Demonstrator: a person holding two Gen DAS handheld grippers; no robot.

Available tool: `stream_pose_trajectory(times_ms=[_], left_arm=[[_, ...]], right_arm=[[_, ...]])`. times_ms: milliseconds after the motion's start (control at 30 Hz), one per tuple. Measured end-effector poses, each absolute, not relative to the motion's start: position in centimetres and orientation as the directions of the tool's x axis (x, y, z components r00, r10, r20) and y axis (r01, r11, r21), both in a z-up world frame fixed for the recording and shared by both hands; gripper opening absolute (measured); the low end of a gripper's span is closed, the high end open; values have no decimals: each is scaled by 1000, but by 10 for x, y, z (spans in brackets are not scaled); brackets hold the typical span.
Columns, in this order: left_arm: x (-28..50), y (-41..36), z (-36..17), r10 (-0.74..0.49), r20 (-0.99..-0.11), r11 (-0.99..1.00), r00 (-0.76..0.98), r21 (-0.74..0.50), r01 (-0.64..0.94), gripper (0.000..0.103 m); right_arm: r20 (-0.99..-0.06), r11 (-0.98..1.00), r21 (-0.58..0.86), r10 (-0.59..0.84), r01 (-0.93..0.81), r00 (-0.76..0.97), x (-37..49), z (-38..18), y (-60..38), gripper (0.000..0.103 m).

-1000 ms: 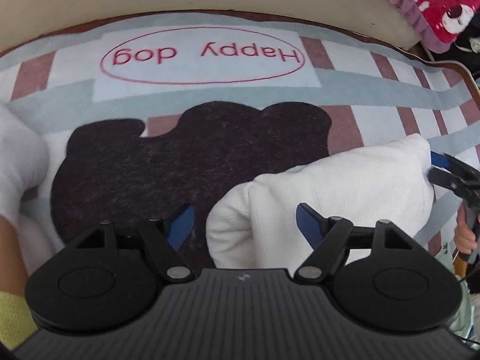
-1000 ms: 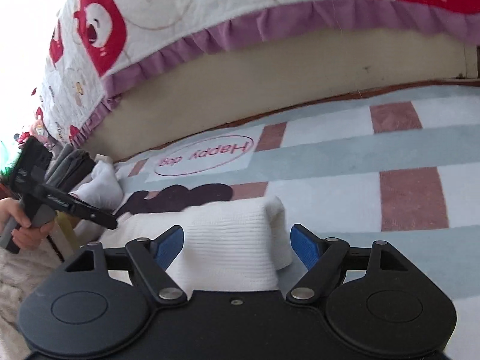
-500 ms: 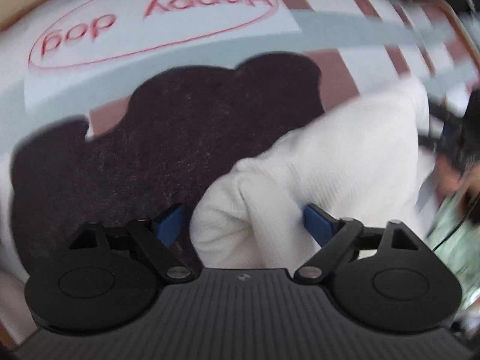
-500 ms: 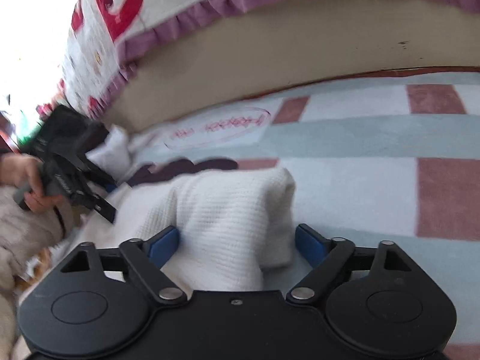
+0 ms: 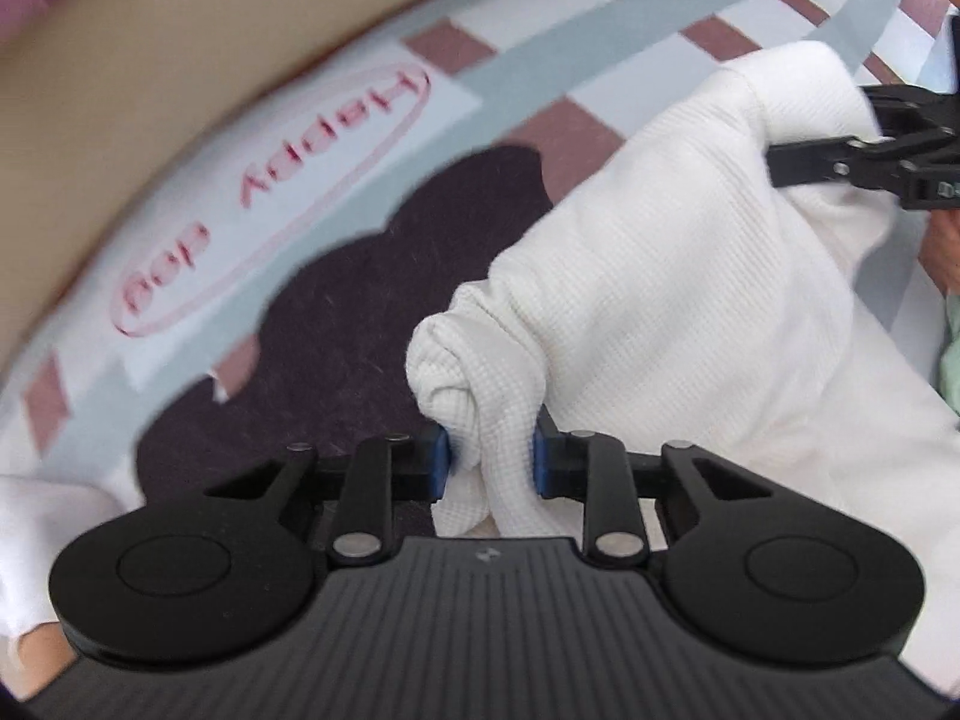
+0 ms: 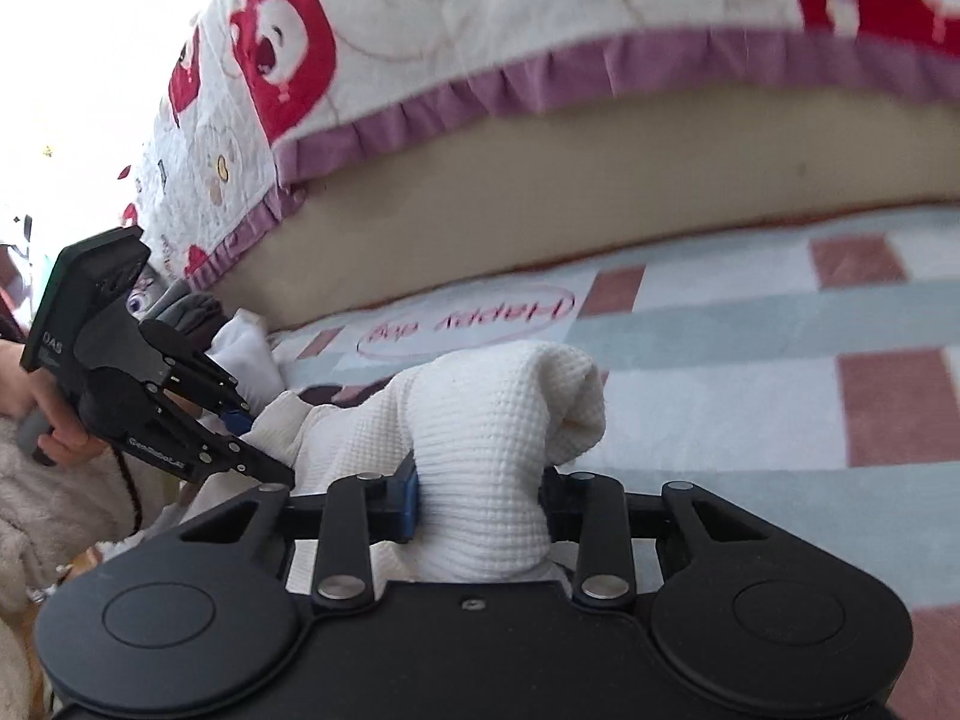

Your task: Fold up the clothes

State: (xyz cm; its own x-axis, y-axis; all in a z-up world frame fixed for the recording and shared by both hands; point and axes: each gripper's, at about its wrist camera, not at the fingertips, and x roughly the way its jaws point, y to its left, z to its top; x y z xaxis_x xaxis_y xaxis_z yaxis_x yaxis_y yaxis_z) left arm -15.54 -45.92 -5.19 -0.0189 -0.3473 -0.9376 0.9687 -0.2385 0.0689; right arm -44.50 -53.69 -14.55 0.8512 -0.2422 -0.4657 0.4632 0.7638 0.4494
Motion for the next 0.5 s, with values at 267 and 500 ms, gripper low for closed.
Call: stream_pose_trajectory(times_ms=[267, 500], left_arm=[[-166, -436, 13, -555, -831, -204, 24, 164, 965, 23], [-156, -470, 83, -732, -669, -68, 127, 258, 964, 23]], right_arm=[[-473, 761, 285, -417, 583, 776, -453, -73, -513, 36], [-390, 742, 194, -543, 642, 744, -422, 3, -565, 35]])
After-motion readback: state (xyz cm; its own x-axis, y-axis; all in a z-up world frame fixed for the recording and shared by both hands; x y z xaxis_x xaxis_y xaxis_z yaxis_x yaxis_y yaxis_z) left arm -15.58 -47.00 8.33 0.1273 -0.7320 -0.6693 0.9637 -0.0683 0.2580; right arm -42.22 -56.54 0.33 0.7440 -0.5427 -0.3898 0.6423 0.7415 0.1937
